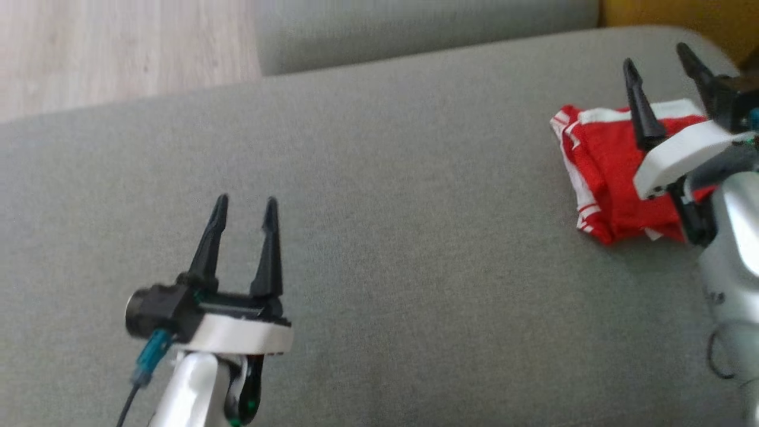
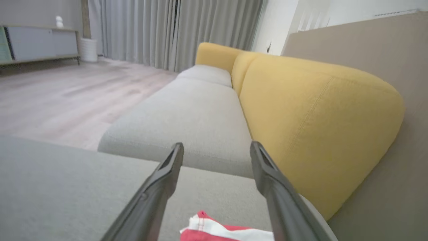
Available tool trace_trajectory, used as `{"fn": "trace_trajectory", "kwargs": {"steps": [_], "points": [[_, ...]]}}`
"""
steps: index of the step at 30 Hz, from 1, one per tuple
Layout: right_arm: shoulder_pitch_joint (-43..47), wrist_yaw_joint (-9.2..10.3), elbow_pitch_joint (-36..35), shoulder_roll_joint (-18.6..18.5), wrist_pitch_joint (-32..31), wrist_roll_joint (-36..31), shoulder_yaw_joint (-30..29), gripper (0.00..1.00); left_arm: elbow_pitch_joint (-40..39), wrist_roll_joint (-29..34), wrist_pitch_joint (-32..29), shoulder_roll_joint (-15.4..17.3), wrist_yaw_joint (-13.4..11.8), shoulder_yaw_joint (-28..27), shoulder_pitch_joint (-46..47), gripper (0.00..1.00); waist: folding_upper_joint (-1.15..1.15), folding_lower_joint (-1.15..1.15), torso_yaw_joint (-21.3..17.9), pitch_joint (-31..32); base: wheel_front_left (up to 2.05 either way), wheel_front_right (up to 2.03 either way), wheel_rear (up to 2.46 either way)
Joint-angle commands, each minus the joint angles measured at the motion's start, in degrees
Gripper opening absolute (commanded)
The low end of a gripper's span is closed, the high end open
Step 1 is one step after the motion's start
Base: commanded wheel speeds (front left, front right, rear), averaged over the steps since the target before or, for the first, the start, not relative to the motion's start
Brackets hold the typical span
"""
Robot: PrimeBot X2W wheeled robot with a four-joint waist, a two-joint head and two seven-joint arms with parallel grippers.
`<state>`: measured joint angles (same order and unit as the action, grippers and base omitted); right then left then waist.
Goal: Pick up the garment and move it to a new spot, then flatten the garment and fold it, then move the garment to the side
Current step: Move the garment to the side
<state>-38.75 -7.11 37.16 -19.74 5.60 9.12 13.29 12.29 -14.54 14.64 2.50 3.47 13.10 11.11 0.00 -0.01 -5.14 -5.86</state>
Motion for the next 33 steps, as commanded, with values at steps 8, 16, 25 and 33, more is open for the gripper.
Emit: {"fn": "trace_trajectory", "kwargs": {"steps": [8,16,25,33], "points": [[11.38,-0.37,-13.4,10.84,2.3,-0.36,-5.3,1.0,-2.75,-1.51,0.36,0.38,-0.49,-3.73,-3.52,1.0,0.0,0.01,1.48,6.4,0.0,0.0,0.0],[23.93,-0.37,-16.47,16.48,6.75,-3.29,-8.57,1.0,-1.84,-1.64,0.36,0.38,-1.39,-4.14,-6.54,1.0,0.0,0.01,2.93,7.38,0.0,0.0,0.0],[30.77,-0.37,-17.15,16.84,9.21,1.62,-8.56,1.0,-0.22,-3.14,0.36,0.38,-1.32,-5.22,-8.35,1.0,0.0,0.01,3.6,7.52,0.0,0.0,0.0],[30.62,-0.37,-16.5,16.85,9.37,0.89,-8.16,1.0,-3.89,-1.39,0.36,0.38,-1.21,-6.54,-8.91,1.0,0.0,0.01,3.28,7.4,0.0,0.0,0.0]]}}
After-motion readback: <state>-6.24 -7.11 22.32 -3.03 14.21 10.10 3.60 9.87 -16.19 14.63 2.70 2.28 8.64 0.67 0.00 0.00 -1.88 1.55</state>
